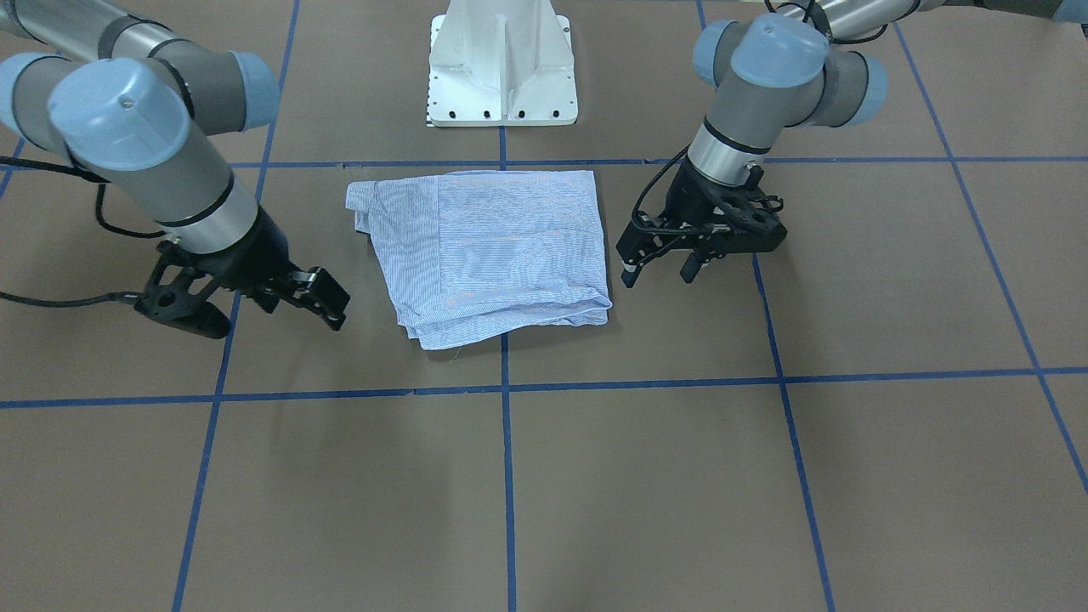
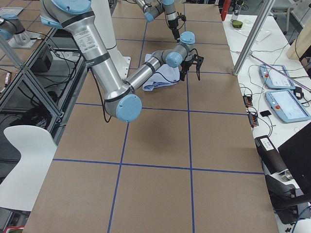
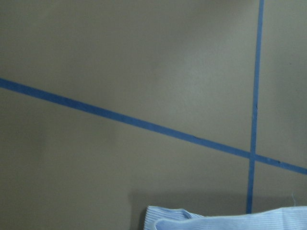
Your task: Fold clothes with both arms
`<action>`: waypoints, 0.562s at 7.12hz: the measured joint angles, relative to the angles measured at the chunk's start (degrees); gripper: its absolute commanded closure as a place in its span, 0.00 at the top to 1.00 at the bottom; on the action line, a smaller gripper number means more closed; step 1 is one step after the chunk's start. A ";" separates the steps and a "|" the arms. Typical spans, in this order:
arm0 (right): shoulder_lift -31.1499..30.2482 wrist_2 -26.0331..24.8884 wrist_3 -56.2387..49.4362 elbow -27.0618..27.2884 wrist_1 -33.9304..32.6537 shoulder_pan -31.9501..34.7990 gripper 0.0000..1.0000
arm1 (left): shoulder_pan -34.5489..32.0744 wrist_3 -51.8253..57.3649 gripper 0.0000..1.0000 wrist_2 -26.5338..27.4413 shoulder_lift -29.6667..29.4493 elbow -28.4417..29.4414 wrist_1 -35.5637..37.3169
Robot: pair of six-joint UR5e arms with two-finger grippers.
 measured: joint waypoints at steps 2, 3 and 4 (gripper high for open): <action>-5.86 0.18 -20.18 -0.19 -0.12 8.19 1.00 | -6.20 6.51 1.00 -0.07 2.70 -0.39 0.17; -7.48 0.53 -28.37 -1.13 -1.06 12.13 1.00 | -9.46 11.03 1.00 -0.15 3.97 -0.09 0.26; -8.17 1.72 -35.54 -2.70 -2.07 15.48 1.00 | -13.40 16.26 1.00 -2.06 4.91 1.32 0.11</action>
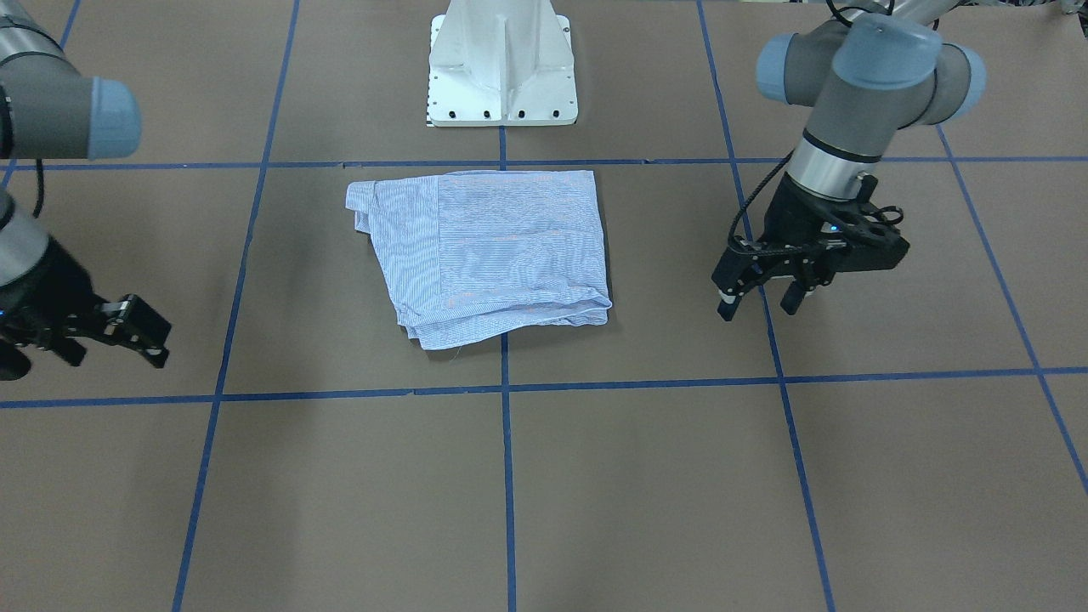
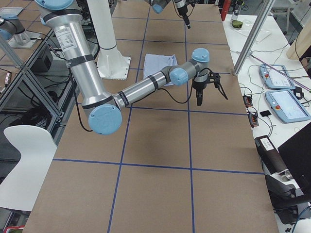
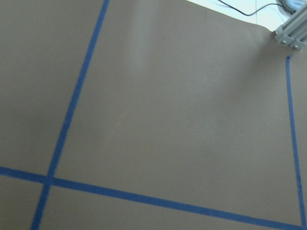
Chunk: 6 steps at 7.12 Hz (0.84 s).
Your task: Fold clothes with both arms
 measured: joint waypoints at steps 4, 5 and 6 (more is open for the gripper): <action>-1.00 9.13 -18.36 -5.59 -1.53 12.64 1.00 | -17.59 27.00 1.00 -17.72 2.48 6.75 -0.05; -1.56 11.07 -18.88 -5.25 -2.31 15.37 1.00 | -21.03 34.58 1.00 -20.65 3.38 7.82 -0.13; -2.85 12.19 -18.83 -4.49 -2.82 16.51 1.00 | -23.32 39.78 1.00 -21.86 4.20 8.21 -0.32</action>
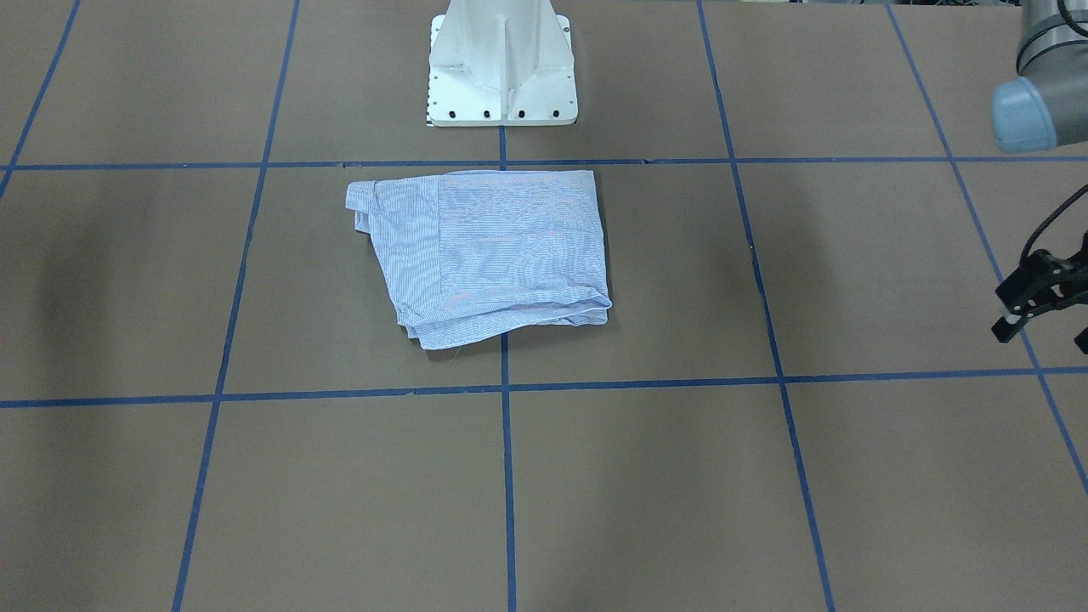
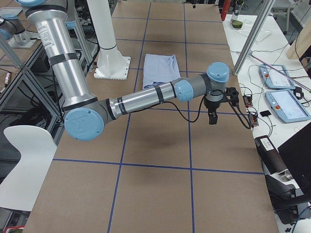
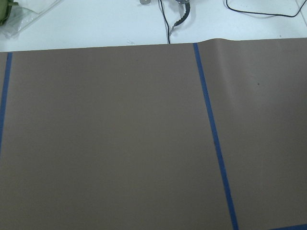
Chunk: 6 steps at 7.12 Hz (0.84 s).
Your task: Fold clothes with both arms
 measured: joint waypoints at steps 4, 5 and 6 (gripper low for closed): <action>-4.06 0.19 -0.13 -4.51 7.00 0.78 1.00 | -2.14 3.55 1.00 2.16 2.61 1.98 -2.86; -4.36 -1.53 -0.03 -5.34 8.37 1.16 1.00 | -2.27 3.67 1.00 3.92 2.71 3.20 -2.57; -4.72 -4.35 0.02 -5.75 8.50 1.28 1.00 | -2.35 3.97 1.00 4.81 3.07 3.88 -0.83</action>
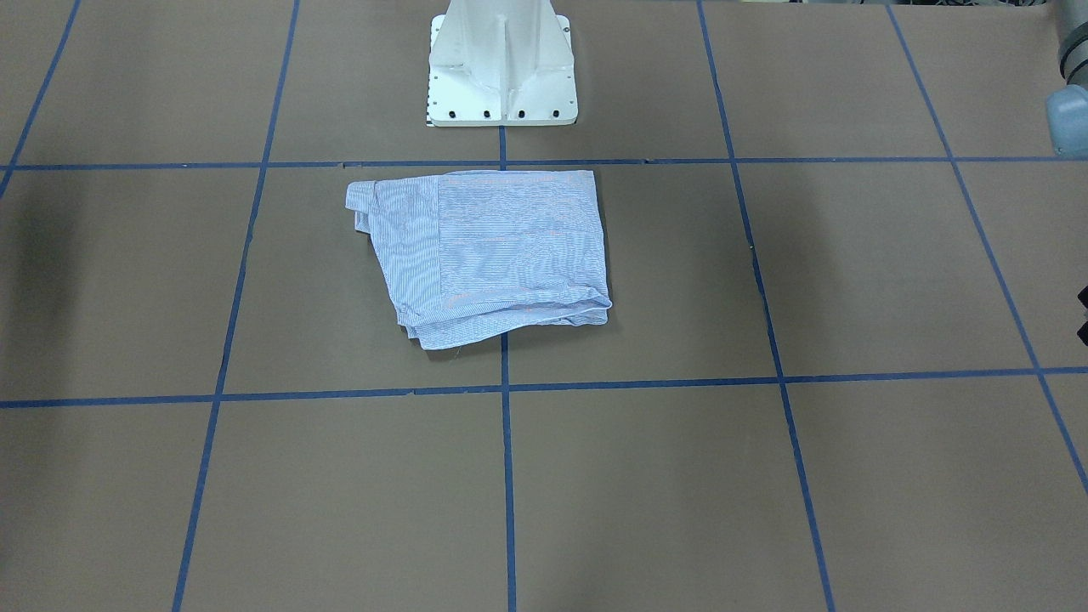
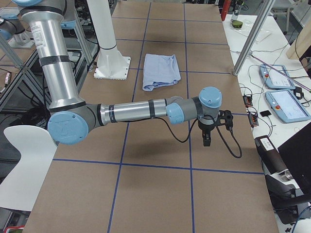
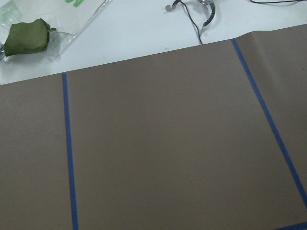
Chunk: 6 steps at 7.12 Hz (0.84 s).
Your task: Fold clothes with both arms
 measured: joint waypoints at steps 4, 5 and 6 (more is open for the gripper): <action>-0.84 -3.43 0.04 2.14 -6.12 0.23 1.00 | -2.31 16.37 1.00 0.19 2.72 0.10 16.19; -1.06 -3.30 -0.03 4.46 -10.51 0.25 1.00 | -3.80 19.84 1.00 -0.22 2.99 -0.11 21.52; -1.15 -3.04 -0.16 7.37 -15.91 0.44 1.00 | -5.82 21.62 1.00 -1.64 3.07 -0.14 26.18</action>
